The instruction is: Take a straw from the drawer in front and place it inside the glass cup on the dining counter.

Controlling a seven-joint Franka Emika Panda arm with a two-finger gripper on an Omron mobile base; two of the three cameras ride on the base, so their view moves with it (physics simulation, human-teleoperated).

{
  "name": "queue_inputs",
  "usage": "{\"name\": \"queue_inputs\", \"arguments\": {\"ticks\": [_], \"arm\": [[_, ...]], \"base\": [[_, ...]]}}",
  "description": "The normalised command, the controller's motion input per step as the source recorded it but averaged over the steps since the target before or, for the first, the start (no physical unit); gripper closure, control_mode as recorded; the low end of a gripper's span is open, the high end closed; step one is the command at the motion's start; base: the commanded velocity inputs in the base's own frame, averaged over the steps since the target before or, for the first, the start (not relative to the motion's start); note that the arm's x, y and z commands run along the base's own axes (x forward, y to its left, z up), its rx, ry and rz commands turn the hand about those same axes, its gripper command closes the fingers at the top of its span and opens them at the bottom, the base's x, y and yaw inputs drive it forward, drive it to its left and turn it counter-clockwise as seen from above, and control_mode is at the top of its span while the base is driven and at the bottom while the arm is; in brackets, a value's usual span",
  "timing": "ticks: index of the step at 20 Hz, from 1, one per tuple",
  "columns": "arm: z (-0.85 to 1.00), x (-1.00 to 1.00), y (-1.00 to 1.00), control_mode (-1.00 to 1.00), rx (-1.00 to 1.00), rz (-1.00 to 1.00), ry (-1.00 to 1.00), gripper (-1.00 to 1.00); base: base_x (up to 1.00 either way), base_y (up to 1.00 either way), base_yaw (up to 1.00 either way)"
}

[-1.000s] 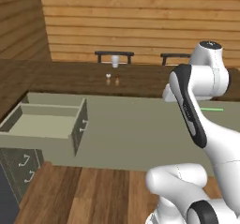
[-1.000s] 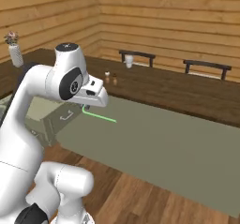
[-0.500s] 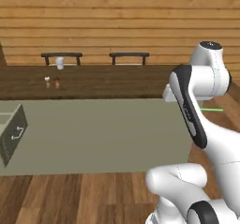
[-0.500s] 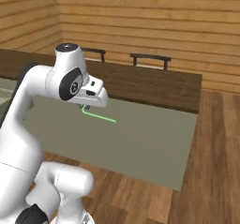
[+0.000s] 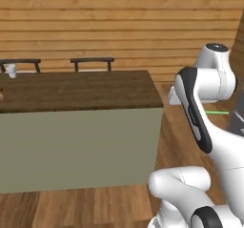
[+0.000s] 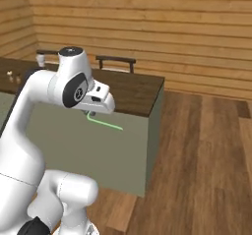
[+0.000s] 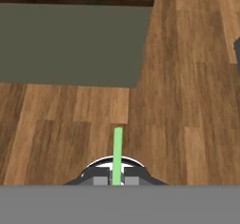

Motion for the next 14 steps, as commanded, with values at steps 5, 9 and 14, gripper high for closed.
{"name": "queue_inputs", "arguments": {"ticks": [5,9,14], "arm": [[0.0,0.0,0.0,1.0,0.0,0.0,0.0,1.0],[0.0,0.0,0.0,1.0,0.0,0.0,0.0,1.0],[0.0,0.0,0.0,1.0,0.0,0.0,0.0,1.0]], "base": [[0.75,-1.0,0.01],[0.78,-1.0,0.02],[0.86,-1.0,0.01]]}}
